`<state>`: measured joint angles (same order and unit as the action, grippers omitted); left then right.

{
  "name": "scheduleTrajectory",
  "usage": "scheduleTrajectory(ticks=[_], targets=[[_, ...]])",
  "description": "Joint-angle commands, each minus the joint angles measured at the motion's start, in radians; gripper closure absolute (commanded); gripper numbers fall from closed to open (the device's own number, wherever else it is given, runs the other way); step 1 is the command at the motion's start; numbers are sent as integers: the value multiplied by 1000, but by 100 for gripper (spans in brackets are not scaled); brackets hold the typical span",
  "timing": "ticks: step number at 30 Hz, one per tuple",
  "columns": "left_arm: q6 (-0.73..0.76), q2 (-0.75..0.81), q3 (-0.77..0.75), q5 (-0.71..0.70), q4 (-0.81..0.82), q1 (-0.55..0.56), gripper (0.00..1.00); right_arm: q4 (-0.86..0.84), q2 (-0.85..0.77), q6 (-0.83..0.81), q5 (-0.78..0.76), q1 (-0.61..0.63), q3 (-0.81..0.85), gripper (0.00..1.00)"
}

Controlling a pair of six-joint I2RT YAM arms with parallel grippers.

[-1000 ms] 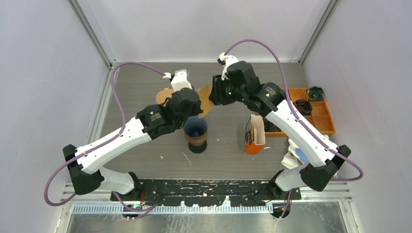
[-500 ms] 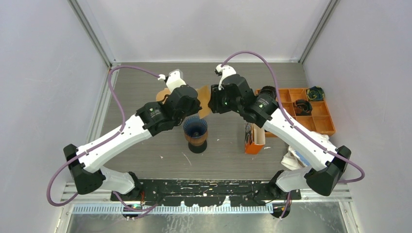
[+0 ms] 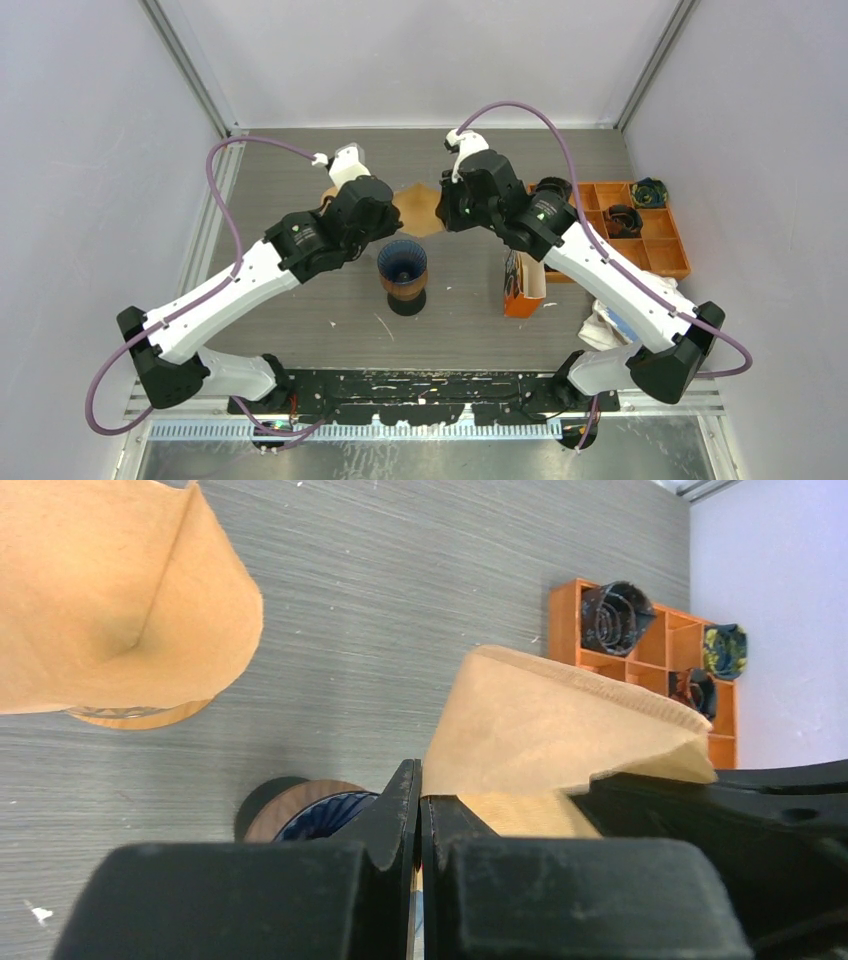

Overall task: Place the coffee filter in the dripper
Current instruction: Place the coffee filter in the coffee dripper.

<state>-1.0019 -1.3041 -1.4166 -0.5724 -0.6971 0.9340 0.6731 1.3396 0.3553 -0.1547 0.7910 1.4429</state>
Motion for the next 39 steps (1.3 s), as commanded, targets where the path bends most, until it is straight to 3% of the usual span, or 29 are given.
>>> scheduleTrajectory(ticks=[1,16,30,39], targets=[[47,59,5,-10,-47,-6,100,16,-3,-21,20,2,81,92],[80,94,-17,90,-161,-8,100,177,51,-34,154,-4,203,91],[51,144,12,289,-236,-9,75,332,96,-20,335,2,236,91],[55,144,36,323,-250,-8,59,358,131,-16,360,7,214,90]])
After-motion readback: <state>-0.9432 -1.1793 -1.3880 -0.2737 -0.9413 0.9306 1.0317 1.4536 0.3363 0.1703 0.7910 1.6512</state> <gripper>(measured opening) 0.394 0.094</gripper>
